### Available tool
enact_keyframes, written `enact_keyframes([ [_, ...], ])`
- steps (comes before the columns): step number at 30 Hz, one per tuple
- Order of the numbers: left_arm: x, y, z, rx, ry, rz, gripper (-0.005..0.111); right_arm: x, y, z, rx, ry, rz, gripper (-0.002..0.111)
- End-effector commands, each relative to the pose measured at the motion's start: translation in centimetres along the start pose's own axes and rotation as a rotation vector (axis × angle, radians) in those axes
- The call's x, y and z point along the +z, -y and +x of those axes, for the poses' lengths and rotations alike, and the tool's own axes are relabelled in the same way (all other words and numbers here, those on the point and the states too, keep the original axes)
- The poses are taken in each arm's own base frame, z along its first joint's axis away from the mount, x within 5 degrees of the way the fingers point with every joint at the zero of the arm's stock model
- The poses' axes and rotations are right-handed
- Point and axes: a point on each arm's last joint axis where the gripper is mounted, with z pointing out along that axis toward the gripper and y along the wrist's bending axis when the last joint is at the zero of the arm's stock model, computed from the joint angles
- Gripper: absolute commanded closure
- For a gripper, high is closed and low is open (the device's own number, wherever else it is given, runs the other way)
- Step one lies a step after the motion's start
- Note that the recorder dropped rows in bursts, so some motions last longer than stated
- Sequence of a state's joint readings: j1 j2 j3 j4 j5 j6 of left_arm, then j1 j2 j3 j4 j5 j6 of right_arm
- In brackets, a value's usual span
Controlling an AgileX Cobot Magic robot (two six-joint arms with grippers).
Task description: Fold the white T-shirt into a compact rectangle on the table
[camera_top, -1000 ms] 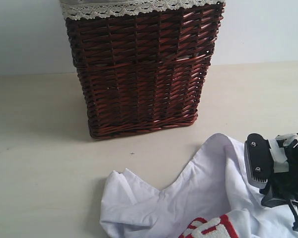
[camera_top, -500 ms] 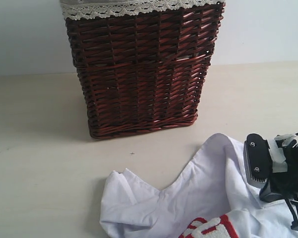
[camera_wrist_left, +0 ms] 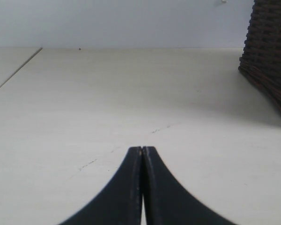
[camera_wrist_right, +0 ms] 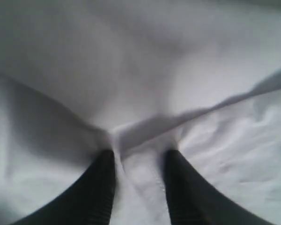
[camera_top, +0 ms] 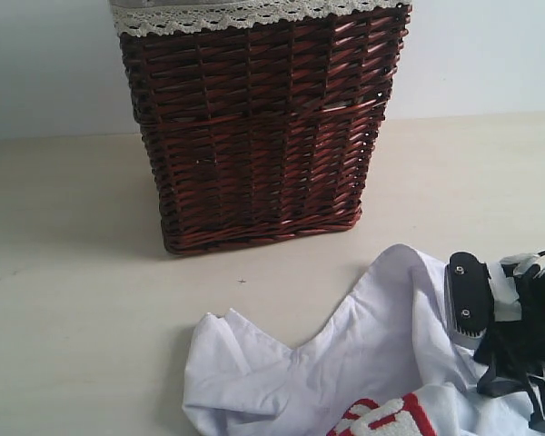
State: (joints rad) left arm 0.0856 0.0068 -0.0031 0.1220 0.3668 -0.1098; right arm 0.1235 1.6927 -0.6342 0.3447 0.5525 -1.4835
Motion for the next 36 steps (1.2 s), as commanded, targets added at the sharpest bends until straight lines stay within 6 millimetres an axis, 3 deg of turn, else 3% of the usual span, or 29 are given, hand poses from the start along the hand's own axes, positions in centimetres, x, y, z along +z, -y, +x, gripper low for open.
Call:
enact_keyframes([
  [1,0.0,0.0,0.0,0.004,0.008,-0.001,0.107,0.1,0.2,0.1,0.013,-0.005,0.007,0.092],
  [4,0.0,0.0,0.0,0.004,0.008,-0.001,0.107,0.1,-0.1,0.1,0.013,-0.007,-0.018,0.106],
  [7,0.0,0.0,0.0,0.004,0.008,-0.001,0.107,0.1,-0.4,0.2,0.02,-0.01,-0.049,0.108],
  [19,0.0,0.0,0.0,0.004,0.008,-0.001,0.107,0.1,-0.6,0.2,0.022,-0.012,-0.071,0.069],
  [28,0.0,0.0,0.0,0.004,0.008,-0.001,0.107,-0.1,-0.5,0.2,0.095,-0.012,-0.056,0.069],
  [36,0.0,0.0,0.0,0.004,0.008,-0.001,0.107,-1.0,0.4,-0.1,0.09,0.017,0.073,0.069],
])
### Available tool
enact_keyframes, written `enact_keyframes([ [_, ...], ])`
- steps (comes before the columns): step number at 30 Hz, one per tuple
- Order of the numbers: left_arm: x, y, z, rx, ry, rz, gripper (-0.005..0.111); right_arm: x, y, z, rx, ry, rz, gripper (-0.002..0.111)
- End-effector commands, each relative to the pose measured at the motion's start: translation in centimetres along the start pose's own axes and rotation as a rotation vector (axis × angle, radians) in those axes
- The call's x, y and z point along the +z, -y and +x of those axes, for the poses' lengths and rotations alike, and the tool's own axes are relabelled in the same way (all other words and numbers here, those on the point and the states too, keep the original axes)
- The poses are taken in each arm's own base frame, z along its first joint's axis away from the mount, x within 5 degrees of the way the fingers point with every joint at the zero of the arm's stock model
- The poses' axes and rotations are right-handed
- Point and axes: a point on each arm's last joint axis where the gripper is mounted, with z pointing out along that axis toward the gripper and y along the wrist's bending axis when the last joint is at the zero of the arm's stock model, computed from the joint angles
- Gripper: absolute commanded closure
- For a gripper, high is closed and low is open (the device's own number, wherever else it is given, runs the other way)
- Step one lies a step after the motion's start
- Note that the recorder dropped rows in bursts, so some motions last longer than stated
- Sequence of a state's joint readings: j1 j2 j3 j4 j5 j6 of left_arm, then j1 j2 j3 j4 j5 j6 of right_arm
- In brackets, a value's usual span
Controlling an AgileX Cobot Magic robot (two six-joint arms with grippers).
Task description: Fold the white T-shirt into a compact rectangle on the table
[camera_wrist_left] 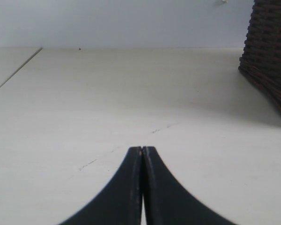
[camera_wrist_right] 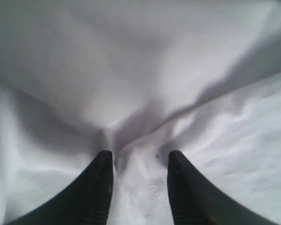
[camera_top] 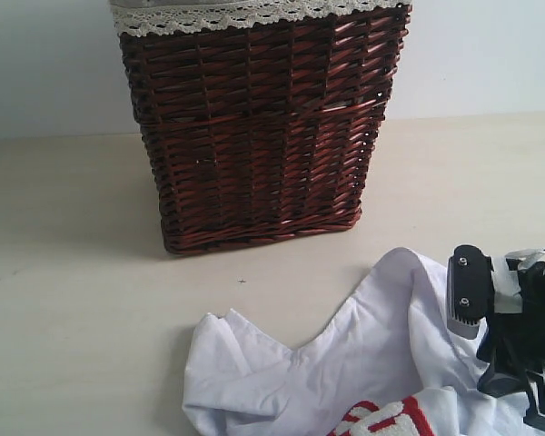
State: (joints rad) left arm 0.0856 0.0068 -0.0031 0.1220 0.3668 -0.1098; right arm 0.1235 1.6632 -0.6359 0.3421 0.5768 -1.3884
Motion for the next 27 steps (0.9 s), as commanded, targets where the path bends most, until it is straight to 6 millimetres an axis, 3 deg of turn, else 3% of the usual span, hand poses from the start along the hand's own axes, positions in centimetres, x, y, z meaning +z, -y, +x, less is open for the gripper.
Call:
enact_keyframes([
  [1,0.0,0.0,0.0,0.004,0.008,-0.001,0.107,-0.2,0.7,0.0,0.006,0.015,0.077,0.069],
  [7,0.0,0.0,0.0,0.004,0.008,-0.001,0.107,-0.3,0.9,-0.1,0.01,0.022,0.102,0.071],
  [9,0.0,0.0,0.0,0.004,0.008,-0.001,0.107,-0.3,0.9,-0.1,0.01,0.022,0.102,0.077],
  [14,0.0,0.0,0.0,0.004,0.008,-0.001,0.107,-0.3,0.9,-0.1,0.007,0.021,0.102,0.109],
  [18,0.0,0.0,0.0,0.004,0.008,-0.001,0.107,-0.5,0.9,-0.1,0.005,0.025,0.113,0.108],
  [22,0.0,0.0,0.0,0.004,0.008,-0.001,0.107,-2.3,1.1,-0.5,-0.006,0.065,0.212,0.108],
  [27,0.0,0.0,0.0,0.004,0.008,-0.001,0.107,-6.3,2.9,-1.3,-0.028,0.17,0.586,0.108],
])
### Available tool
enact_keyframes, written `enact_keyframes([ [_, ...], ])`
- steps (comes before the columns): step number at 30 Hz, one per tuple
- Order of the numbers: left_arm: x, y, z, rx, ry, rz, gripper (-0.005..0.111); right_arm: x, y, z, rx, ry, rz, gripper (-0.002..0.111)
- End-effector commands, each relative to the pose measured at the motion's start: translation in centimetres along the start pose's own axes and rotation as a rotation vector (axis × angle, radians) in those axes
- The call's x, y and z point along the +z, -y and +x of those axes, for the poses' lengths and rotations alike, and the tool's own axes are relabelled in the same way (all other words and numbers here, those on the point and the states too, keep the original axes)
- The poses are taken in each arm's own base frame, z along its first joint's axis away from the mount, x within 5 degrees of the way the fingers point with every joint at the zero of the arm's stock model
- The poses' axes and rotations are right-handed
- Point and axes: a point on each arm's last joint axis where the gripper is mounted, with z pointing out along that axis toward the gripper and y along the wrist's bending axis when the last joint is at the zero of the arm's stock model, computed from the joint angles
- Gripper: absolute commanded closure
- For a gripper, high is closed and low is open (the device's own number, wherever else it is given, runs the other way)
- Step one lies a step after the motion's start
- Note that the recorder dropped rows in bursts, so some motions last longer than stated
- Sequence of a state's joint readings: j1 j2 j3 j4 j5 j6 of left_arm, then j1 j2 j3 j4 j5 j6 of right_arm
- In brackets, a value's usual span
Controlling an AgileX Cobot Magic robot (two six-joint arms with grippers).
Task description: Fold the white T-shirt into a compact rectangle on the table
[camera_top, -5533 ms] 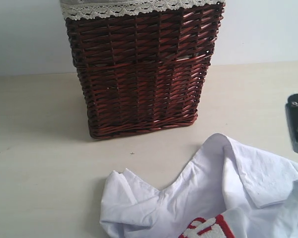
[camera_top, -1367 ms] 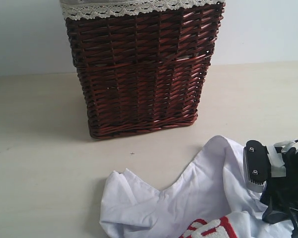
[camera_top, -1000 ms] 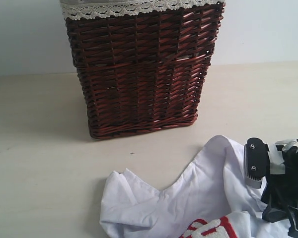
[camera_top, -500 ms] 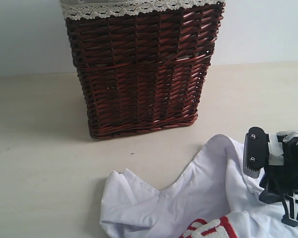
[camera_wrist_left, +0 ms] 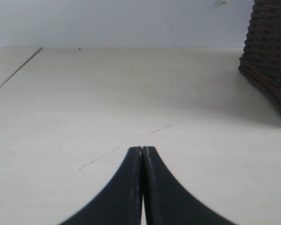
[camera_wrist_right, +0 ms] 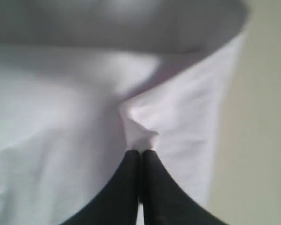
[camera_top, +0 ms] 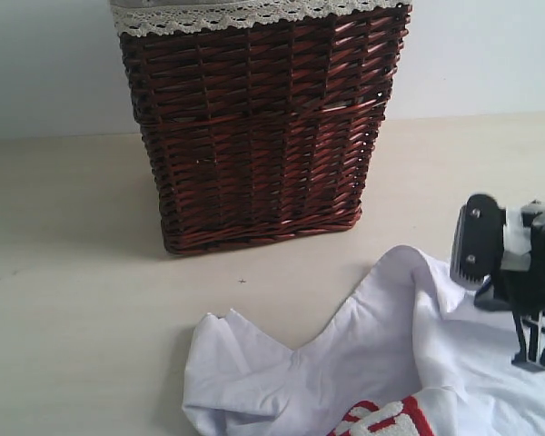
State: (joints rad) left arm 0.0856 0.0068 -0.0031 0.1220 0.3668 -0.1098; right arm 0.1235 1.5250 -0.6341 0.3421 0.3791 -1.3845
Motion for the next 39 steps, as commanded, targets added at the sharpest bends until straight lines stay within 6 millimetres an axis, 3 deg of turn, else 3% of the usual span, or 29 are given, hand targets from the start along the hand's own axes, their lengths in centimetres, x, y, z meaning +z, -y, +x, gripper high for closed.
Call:
enact_keyframes([
  [1,0.0,0.0,0.0,0.004,0.008,-0.001,0.107,-2.3,2.7,-0.8,-0.018,0.08,0.332,0.108],
  [5,0.0,0.0,0.0,0.004,0.008,-0.001,0.107,-1.8,4.9,-0.7,-0.042,0.089,0.527,0.108],
  [13,0.0,0.0,0.0,0.004,0.008,-0.001,0.107,2.1,9.4,-0.2,0.002,0.053,0.637,0.107],
  [18,0.0,0.0,0.0,0.004,0.008,-0.001,0.107,3.2,12.2,0.8,0.213,0.044,0.736,0.087],
  [22,0.0,0.0,0.0,0.004,0.008,-0.001,0.107,2.9,12.7,1.2,0.335,0.045,0.774,0.065],
  [25,0.0,0.0,0.0,0.004,0.008,-0.001,0.107,1.7,12.7,1.1,0.424,0.068,0.777,0.062],
  [27,0.0,0.0,0.0,0.004,0.008,-0.001,0.107,0.5,12.4,0.8,0.509,0.105,0.741,0.063],
  [30,0.0,0.0,0.0,0.004,0.008,-0.001,0.107,-0.9,10.5,-0.8,0.505,0.189,0.479,0.075],
  [32,0.0,0.0,0.0,0.004,0.008,-0.001,0.107,-1.2,8.0,-1.9,0.452,0.22,0.208,0.087],
  [35,0.0,0.0,0.0,0.004,0.008,-0.001,0.107,-0.4,4.1,-3.6,0.278,0.22,-0.074,0.102],
  [39,0.0,0.0,0.0,0.004,0.008,-0.001,0.107,1.2,0.8,-5.6,0.149,0.217,-0.165,0.108],
])
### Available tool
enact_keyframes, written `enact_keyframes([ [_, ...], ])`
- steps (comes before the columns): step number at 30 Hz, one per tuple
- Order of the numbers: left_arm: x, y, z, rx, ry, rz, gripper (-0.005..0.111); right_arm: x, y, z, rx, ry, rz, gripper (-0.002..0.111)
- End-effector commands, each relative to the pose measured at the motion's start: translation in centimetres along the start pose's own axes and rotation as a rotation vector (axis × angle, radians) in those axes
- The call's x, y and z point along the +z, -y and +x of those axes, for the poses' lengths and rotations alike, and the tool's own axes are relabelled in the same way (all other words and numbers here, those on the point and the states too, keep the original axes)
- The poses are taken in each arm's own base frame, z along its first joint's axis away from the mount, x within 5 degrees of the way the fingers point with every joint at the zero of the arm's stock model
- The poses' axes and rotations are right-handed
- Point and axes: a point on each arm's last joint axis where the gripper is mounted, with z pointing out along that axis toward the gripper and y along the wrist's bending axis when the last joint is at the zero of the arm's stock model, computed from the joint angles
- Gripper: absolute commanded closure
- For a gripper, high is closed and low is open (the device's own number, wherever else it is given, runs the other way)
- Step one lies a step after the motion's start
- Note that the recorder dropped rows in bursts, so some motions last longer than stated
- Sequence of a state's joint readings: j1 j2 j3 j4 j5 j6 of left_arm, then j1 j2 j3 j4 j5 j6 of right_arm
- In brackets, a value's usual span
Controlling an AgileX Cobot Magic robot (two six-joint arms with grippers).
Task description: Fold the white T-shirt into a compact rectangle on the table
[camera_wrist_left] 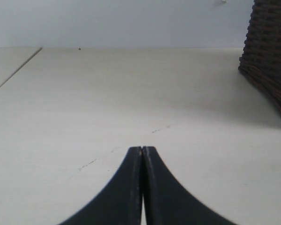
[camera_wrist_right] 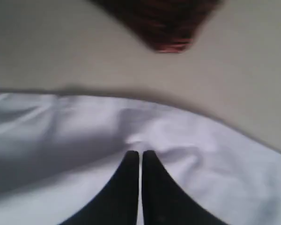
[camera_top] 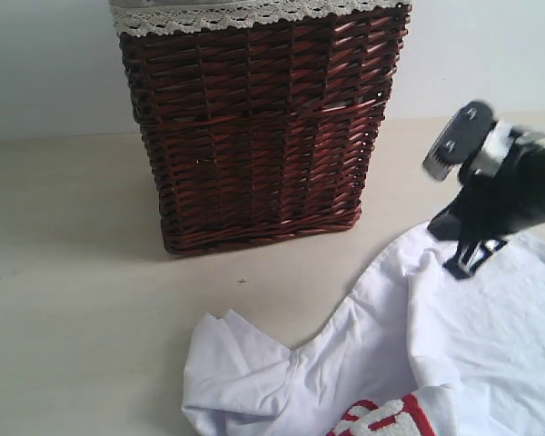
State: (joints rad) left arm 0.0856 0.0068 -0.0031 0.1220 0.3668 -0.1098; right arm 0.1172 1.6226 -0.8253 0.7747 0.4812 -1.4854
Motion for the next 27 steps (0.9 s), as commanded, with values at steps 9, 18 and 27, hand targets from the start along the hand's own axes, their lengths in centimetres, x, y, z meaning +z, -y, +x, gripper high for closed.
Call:
enact_keyframes([
  [9,0.0,0.0,0.0,0.004,0.008,-0.001,0.107,6.8,-8.3,-0.9,-0.286,-0.108,-0.261,0.108],
  [18,0.0,0.0,0.0,0.004,0.008,-0.001,0.107,10.7,-7.7,0.3,-0.295,-0.177,-0.169,0.108],
  [27,0.0,0.0,0.0,0.004,0.008,-0.001,0.107,12.7,-4.2,-5.0,-0.281,-0.055,-0.033,0.108],
])
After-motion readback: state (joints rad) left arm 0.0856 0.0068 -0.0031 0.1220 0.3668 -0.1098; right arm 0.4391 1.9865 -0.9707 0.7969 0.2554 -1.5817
